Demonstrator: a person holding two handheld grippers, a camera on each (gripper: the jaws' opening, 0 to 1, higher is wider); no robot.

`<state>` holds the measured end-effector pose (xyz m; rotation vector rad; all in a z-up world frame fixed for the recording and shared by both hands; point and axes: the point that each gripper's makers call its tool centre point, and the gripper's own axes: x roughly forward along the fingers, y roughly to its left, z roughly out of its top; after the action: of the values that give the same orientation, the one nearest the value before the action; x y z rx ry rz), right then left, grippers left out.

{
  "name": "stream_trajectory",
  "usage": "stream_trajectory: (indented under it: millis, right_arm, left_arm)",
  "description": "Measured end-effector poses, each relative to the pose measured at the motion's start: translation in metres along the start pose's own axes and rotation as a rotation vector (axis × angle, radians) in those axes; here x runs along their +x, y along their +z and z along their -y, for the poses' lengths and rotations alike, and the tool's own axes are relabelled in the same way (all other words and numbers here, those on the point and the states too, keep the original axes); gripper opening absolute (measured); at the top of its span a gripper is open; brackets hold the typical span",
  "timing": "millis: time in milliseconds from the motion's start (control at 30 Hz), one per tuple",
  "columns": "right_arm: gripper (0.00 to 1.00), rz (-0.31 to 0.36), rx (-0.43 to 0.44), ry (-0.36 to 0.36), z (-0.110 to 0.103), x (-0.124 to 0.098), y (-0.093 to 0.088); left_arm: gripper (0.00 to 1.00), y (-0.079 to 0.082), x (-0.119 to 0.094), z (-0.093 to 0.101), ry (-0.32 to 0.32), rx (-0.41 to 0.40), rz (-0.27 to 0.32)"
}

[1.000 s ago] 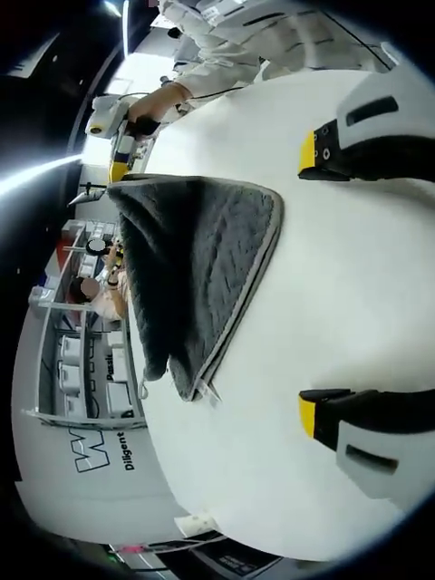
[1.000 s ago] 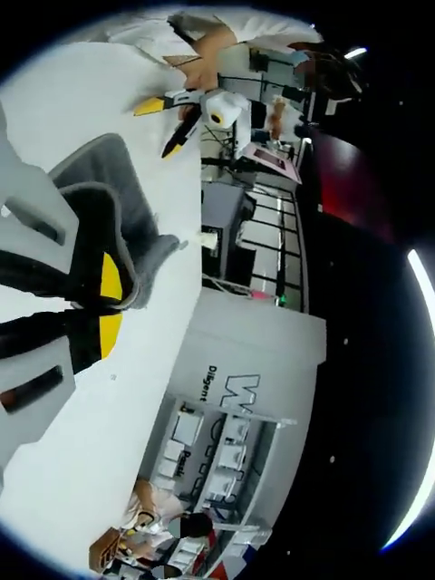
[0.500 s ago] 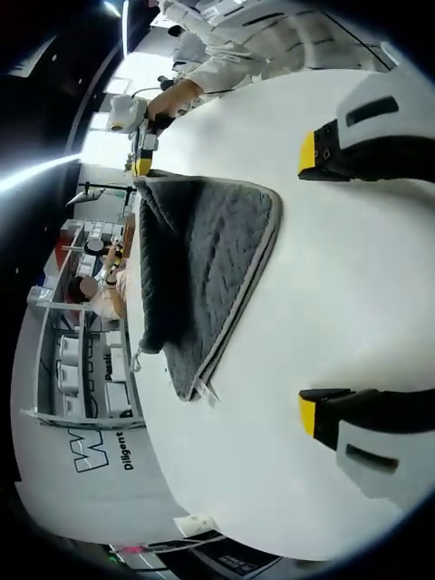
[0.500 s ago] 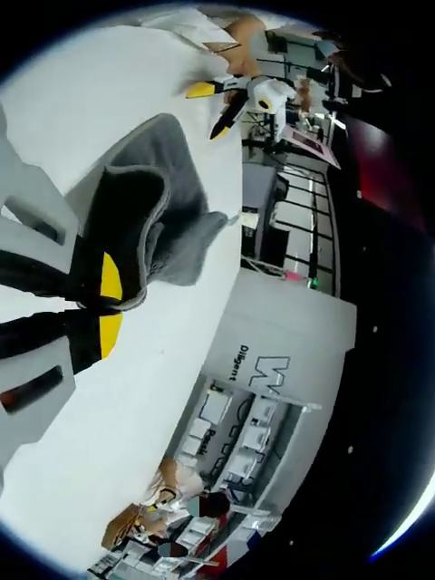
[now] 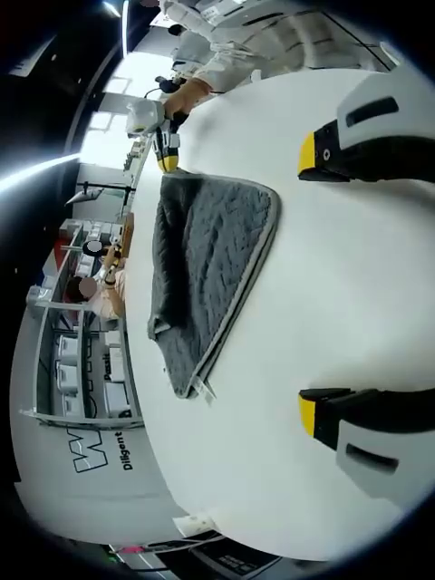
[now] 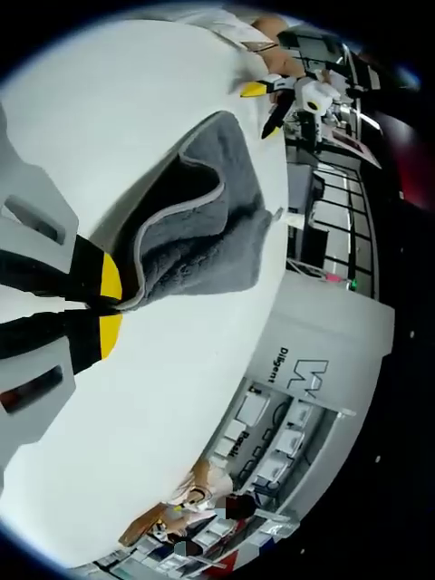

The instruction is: Open the folded towel by lifting each exposed corner and separating the folded layers until the towel lies flat within the target outline without major curled edges

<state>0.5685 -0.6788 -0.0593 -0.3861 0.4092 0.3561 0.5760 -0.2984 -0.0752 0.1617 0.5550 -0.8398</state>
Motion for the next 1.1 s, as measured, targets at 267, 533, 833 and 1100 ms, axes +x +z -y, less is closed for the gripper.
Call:
stream_trajectory:
  millis: [267,533,833,1100]
  right_arm:
    - [0.00,-0.078,-0.013,0.037,-0.007,-0.003,-0.022]
    - [0.00,-0.098,-0.009,0.076,-0.017,-0.013,-0.025]
    - [0.00,-0.126,-0.040,0.106,-0.026,-0.020,-0.026]
    - [0.27,-0.151,-0.018,0.091,-0.013,-0.028,-0.017]
  left_arm:
    - [0.92,0.000,0.000,0.000,0.000,0.000,-0.001]
    - [0.92,0.000,0.000,-0.001,0.001,0.001,-0.003]
    - [0.93,0.002,0.000,-0.001,0.003,-0.001,0.002]
    - [0.93,0.005,0.000,0.001,-0.004,0.012,0.009]
